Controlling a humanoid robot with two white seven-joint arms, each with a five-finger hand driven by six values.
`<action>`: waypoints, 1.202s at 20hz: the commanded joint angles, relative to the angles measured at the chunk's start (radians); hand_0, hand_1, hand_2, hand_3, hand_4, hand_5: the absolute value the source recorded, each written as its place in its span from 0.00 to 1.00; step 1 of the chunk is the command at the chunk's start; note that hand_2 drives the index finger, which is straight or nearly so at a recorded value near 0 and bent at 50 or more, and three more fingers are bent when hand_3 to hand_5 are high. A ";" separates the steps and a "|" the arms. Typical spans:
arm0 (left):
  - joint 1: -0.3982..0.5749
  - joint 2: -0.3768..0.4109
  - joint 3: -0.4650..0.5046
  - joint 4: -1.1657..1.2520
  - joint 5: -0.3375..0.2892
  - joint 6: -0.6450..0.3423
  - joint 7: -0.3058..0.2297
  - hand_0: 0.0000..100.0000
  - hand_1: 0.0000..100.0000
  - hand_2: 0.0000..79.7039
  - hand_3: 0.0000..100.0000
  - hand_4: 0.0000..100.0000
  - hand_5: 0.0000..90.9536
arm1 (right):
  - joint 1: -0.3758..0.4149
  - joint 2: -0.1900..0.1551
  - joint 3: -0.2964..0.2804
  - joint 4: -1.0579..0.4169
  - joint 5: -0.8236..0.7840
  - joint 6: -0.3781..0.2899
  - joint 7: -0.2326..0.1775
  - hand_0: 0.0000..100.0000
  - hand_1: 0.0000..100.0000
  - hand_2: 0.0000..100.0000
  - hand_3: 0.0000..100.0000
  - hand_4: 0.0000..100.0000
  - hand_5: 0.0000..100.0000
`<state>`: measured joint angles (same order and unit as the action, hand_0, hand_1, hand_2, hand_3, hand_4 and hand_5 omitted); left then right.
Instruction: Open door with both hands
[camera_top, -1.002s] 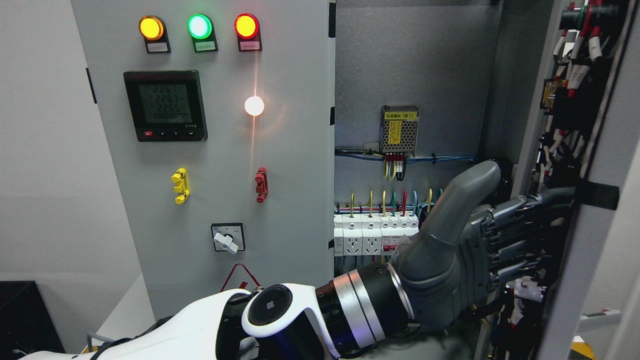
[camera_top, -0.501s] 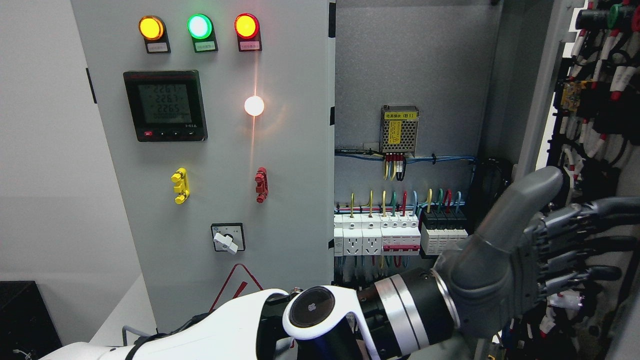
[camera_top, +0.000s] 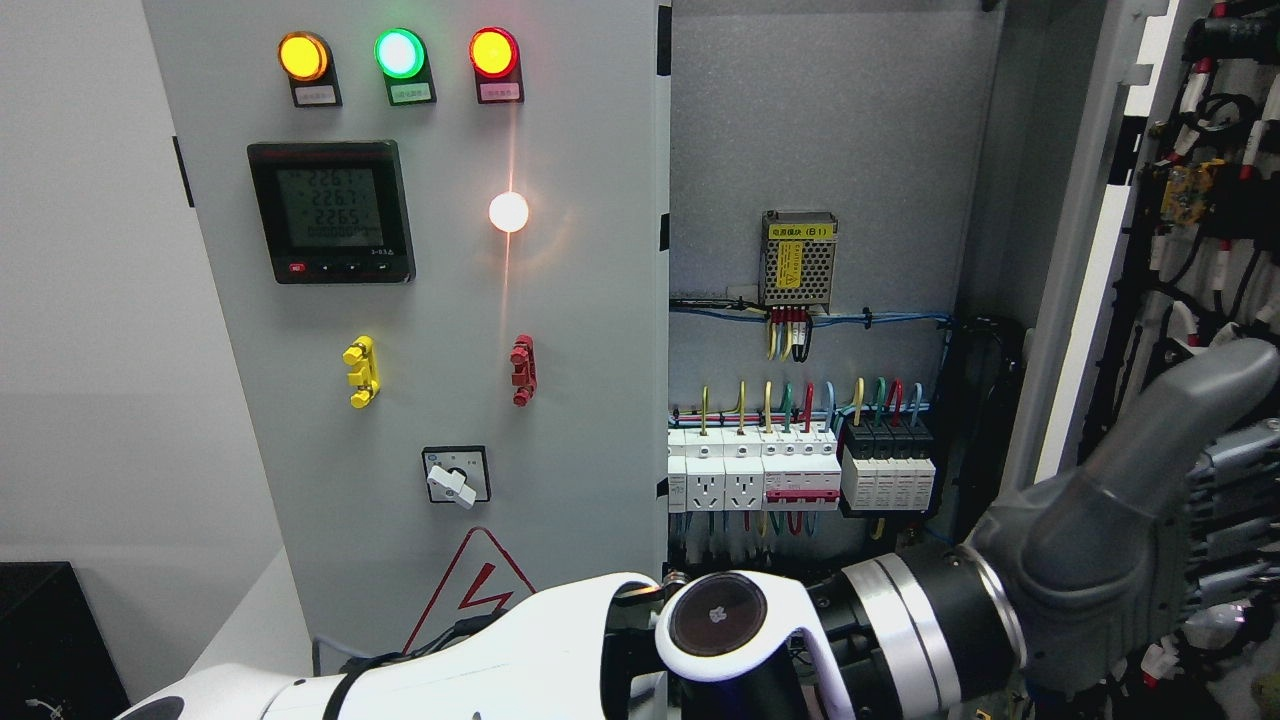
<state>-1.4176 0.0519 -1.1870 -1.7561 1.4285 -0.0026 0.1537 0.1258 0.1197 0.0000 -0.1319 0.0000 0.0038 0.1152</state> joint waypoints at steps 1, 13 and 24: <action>-0.029 -0.142 -0.033 0.131 0.000 0.001 0.001 0.00 0.00 0.00 0.00 0.00 0.00 | 0.000 0.000 0.003 0.000 -0.025 -0.001 0.000 0.19 0.00 0.00 0.00 0.00 0.00; -0.069 -0.241 -0.040 0.231 -0.002 0.001 0.001 0.00 0.00 0.00 0.00 0.00 0.00 | 0.000 0.000 0.003 0.000 -0.025 -0.001 0.000 0.19 0.00 0.00 0.00 0.00 0.00; -0.078 -0.242 -0.042 0.268 0.004 0.000 0.001 0.00 0.00 0.00 0.00 0.00 0.00 | 0.000 0.000 0.003 0.000 -0.025 0.001 0.000 0.19 0.00 0.00 0.00 0.00 0.00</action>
<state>-1.4890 -0.1543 -1.2218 -1.5401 1.4284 -0.0018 0.1551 0.1258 0.1197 0.0000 -0.1319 0.0000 0.0040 0.1152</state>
